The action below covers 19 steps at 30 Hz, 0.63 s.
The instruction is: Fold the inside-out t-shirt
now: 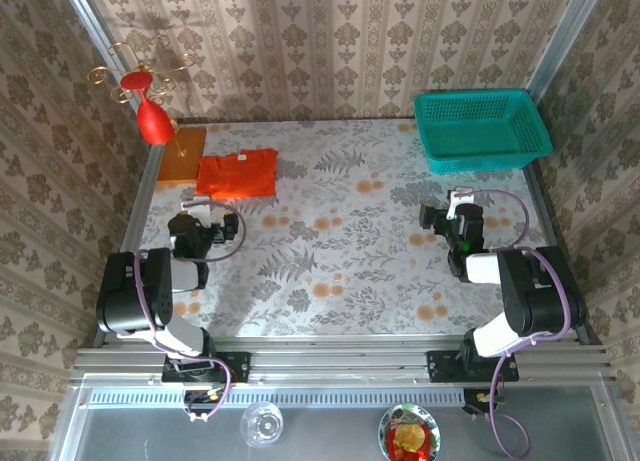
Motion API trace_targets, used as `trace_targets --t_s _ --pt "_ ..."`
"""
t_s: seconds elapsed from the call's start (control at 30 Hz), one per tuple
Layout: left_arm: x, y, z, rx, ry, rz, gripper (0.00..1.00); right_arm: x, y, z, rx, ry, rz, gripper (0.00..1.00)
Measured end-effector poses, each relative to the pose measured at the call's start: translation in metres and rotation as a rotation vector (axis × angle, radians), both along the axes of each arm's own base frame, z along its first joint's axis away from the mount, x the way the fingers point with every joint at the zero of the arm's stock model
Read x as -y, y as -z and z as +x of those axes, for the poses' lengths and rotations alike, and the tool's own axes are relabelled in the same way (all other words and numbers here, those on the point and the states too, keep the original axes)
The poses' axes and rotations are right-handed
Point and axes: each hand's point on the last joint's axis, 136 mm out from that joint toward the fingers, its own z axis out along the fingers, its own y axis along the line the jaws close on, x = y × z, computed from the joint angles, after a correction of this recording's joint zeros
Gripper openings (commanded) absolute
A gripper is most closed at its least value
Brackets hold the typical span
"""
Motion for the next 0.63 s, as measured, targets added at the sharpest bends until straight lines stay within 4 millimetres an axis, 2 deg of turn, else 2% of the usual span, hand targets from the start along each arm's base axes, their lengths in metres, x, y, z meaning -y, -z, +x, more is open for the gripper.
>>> trace_targets --t_s 0.2,0.63 --pt "0.0080 -0.0057 0.0068 0.012 0.001 0.050 1.00 -0.0007 -0.0064 0.0027 0.028 -0.004 0.001 1.00" --pt "0.0062 -0.0059 0.0073 0.015 -0.029 0.096 1.00 -0.0009 -0.0067 0.0029 0.028 -0.011 -0.015 1.00"
